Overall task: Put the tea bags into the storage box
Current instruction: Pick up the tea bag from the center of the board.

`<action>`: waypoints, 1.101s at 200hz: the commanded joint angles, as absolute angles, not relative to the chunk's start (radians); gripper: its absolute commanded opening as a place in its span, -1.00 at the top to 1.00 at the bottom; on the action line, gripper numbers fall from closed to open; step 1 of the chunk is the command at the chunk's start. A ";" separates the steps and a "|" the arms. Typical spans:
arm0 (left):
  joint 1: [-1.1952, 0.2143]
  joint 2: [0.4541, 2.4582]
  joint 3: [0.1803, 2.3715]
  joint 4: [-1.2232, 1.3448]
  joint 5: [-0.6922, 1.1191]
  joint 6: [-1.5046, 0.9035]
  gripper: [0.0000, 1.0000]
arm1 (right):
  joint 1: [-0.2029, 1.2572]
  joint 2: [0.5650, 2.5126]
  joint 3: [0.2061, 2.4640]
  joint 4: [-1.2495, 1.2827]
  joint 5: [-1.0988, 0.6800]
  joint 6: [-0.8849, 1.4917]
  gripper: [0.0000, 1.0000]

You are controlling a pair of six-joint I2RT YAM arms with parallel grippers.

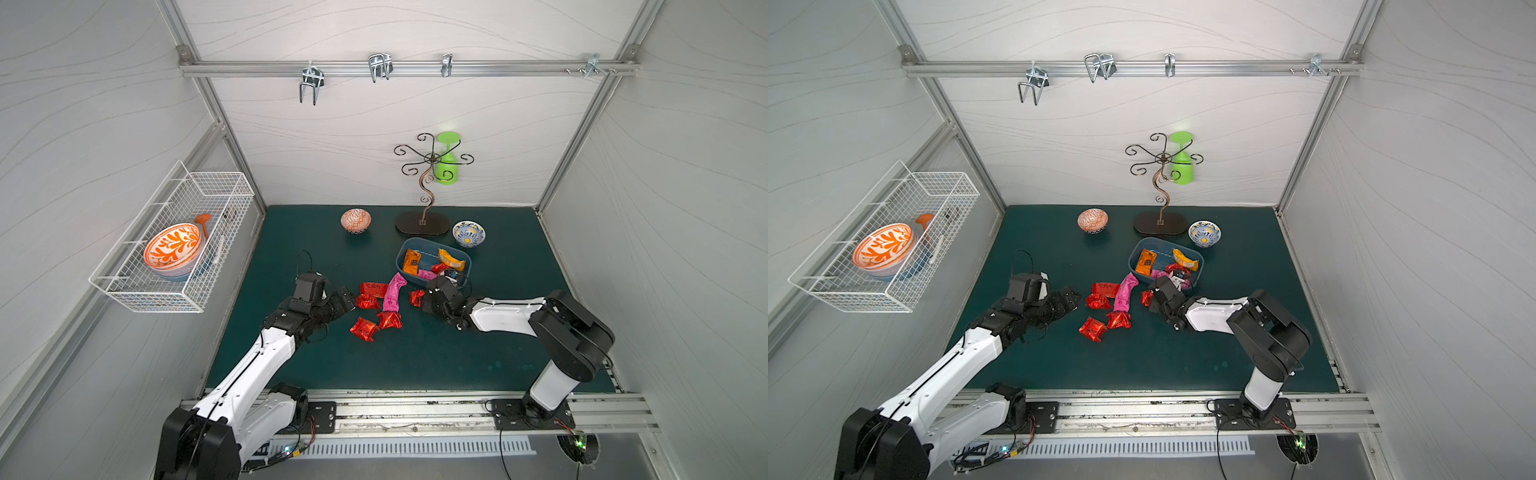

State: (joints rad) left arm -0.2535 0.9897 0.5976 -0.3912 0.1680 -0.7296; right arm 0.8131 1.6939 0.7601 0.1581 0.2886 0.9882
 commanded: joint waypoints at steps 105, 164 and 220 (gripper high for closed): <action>-0.256 0.984 0.587 -0.344 0.161 -0.716 -0.95 | 0.844 1.675 0.787 0.096 0.265 0.927 1.00; -0.256 0.982 0.590 -0.347 0.160 -0.715 -0.95 | 0.861 1.494 0.775 -0.083 0.089 0.916 1.00; -0.256 0.995 0.598 -0.340 0.171 -0.721 -0.95 | 0.834 1.249 0.789 -0.230 0.035 0.862 1.00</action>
